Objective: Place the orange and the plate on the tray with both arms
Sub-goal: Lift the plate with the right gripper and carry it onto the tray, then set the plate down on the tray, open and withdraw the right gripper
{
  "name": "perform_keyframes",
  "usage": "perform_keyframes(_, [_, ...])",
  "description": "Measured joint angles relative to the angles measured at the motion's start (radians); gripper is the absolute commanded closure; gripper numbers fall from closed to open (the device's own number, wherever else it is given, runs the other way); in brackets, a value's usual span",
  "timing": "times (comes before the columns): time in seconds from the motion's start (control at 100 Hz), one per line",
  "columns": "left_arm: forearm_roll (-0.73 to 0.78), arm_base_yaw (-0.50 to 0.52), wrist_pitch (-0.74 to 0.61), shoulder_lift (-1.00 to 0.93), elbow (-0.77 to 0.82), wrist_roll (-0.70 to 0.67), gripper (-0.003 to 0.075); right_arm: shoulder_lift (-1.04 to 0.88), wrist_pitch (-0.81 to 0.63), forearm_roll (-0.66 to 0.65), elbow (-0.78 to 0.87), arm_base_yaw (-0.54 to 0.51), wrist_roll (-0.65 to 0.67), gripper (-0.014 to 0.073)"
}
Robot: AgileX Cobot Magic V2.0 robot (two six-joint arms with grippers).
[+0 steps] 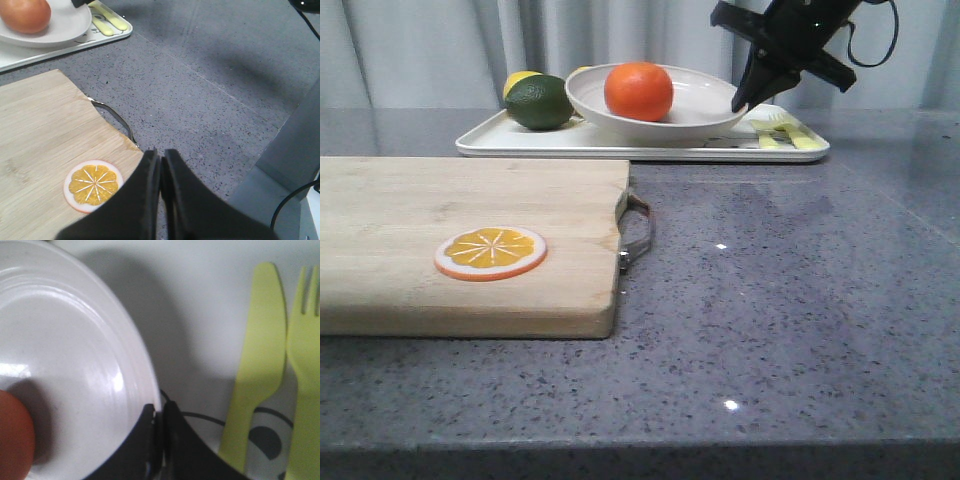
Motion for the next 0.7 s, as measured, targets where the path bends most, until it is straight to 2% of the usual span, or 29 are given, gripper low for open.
perform_keyframes(0.4, [0.000, 0.000, -0.025, 0.000, 0.000, 0.000, 0.0741, 0.018, -0.045, -0.035, 0.000, 0.004, 0.006, 0.0642])
perform_keyframes(0.49, [0.000, 0.000, -0.037, 0.000, 0.000, 0.000, 0.0740, 0.018, -0.045, -0.040, 0.000, 0.004, 0.006, 0.0581])
perform_keyframes(0.59, [0.000, 0.000, -0.044, 0.000, 0.000, 0.000, 0.0741, 0.018, -0.045, -0.041, 0.000, 0.004, 0.006, 0.0475])
perform_keyframes(0.7, [0.000, 0.000, -0.044, 0.000, 0.000, 0.000, 0.0741, 0.018, -0.045, -0.041, -0.001, 0.004, 0.006, 0.0428])
